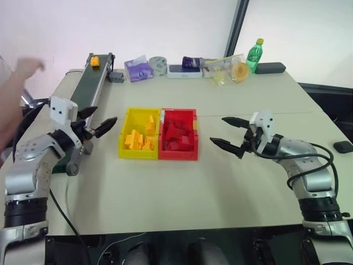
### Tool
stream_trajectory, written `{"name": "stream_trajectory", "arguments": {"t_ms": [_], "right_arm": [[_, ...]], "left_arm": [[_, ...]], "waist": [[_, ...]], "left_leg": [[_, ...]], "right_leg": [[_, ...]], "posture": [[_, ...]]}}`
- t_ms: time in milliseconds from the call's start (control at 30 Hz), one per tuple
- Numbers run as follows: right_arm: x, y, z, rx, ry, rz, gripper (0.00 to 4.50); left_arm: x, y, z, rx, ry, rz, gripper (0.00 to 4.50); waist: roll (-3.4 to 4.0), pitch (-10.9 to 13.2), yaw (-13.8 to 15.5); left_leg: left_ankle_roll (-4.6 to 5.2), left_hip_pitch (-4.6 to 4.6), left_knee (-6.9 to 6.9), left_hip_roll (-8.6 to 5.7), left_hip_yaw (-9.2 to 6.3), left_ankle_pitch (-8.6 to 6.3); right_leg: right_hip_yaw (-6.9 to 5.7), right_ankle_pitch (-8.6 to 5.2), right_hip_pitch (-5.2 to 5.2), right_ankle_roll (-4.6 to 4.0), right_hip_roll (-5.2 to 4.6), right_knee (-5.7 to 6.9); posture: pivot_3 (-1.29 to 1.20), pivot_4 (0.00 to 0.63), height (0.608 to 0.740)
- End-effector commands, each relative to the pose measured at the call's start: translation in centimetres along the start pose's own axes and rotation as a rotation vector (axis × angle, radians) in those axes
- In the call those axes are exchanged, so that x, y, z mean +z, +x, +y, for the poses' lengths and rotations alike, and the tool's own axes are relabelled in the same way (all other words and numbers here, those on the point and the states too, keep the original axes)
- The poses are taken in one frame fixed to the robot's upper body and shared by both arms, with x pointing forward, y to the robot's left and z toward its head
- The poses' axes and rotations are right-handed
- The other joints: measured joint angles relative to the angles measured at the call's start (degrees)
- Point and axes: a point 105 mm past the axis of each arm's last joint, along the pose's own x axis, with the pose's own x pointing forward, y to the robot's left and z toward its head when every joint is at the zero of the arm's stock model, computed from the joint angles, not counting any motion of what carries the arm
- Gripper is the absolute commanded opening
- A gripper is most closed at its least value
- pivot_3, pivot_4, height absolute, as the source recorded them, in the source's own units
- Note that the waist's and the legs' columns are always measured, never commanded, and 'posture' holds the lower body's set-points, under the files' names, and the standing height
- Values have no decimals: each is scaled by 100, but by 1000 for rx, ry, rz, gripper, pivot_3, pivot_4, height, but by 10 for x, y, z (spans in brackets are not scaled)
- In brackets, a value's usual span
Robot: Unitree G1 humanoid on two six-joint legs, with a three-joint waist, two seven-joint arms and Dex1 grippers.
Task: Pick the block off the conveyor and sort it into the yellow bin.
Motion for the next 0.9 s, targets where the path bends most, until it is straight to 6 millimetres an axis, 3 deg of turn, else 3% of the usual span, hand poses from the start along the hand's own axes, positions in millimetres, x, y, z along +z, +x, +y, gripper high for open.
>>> {"name": "stream_trajectory", "arguments": {"t_ms": [33,433,633,900], "right_arm": [[18,1,-1,10,-45,-45,4500],[16,3,0,31,-42,-40,4500],[17,7,4,62,-38,-39,4500],[30,18,13,140,-49,-65,4500]], "left_arm": [[18,-6,6,35,65,-52,4417],[10,-39,20,107,103,-15,4417],[6,-59,57,329,159,69,4417],[14,-58,77,487,161,155,4417]], "waist": [[0,0,-1],[0,0,1],[0,0,-3],[-2,-1,10]], "left_leg": [[0,0,0,0,0,0],[0,0,0,0,0,0],[0,1,-1,0,-1,0],[0,0,-2,-1,0,0]], "right_leg": [[0,0,0,0,0,0],[0,0,0,0,-3,0],[0,0,0,-1,-4,0],[-1,0,-1,-1,-5,0]], "posture": [[0,150,740],[0,150,740],[0,150,740],[0,150,740]]}}
